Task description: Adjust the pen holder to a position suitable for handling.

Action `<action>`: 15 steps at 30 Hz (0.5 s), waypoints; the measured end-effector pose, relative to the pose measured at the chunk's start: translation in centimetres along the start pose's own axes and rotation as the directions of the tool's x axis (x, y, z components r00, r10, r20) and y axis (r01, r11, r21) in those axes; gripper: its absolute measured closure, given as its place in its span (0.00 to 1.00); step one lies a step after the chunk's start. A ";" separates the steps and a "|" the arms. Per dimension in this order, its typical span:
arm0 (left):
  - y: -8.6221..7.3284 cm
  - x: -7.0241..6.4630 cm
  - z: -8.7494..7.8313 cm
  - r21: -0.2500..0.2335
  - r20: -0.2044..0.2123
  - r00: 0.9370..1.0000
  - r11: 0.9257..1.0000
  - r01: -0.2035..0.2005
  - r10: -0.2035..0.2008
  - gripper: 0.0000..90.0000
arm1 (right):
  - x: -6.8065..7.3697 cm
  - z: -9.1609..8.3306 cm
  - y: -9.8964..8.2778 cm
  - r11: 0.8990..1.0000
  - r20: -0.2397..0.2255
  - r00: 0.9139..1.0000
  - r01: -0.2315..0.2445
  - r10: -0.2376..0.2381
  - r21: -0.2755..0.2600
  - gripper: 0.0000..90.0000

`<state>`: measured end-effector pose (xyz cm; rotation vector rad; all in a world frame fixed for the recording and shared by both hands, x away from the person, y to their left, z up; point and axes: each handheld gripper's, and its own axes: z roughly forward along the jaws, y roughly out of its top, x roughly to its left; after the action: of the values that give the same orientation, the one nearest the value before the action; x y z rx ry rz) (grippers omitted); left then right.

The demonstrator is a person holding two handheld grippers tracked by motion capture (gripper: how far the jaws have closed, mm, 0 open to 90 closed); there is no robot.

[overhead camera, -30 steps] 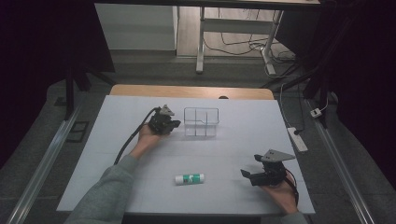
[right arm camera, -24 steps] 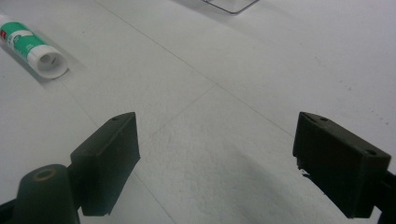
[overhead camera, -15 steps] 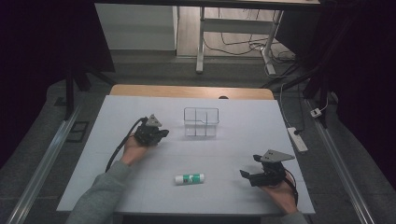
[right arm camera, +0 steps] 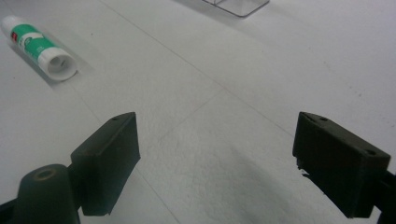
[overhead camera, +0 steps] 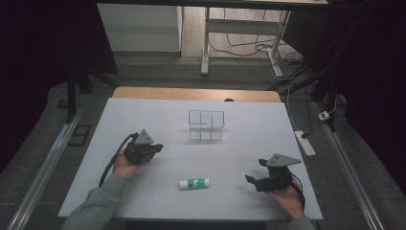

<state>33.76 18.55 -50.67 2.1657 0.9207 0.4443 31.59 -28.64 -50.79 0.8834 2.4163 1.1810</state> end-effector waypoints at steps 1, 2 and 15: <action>-0.2 0.0 -0.3 0.000 0.000 1.000 1.000 0.010 -0.010 0.99 | 0.1 0.0 0.0 1.000 0.004 1.000 0.005 -0.005 0.003 0.15; -0.5 -0.1 -0.6 -0.007 -0.005 1.000 1.000 0.017 -0.017 0.97 | 0.1 0.0 0.0 1.000 0.003 1.000 0.004 -0.004 0.002 0.15; -3.7 -1.0 -3.6 0.003 -0.016 0.998 0.998 0.063 -0.063 0.44 | 0.2 0.0 -0.2 1.000 0.003 1.000 0.003 -0.003 0.005 0.15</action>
<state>29.30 21.40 -51.02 2.1328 0.9963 0.4292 31.42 -28.60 -50.93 0.8817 2.4186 1.1720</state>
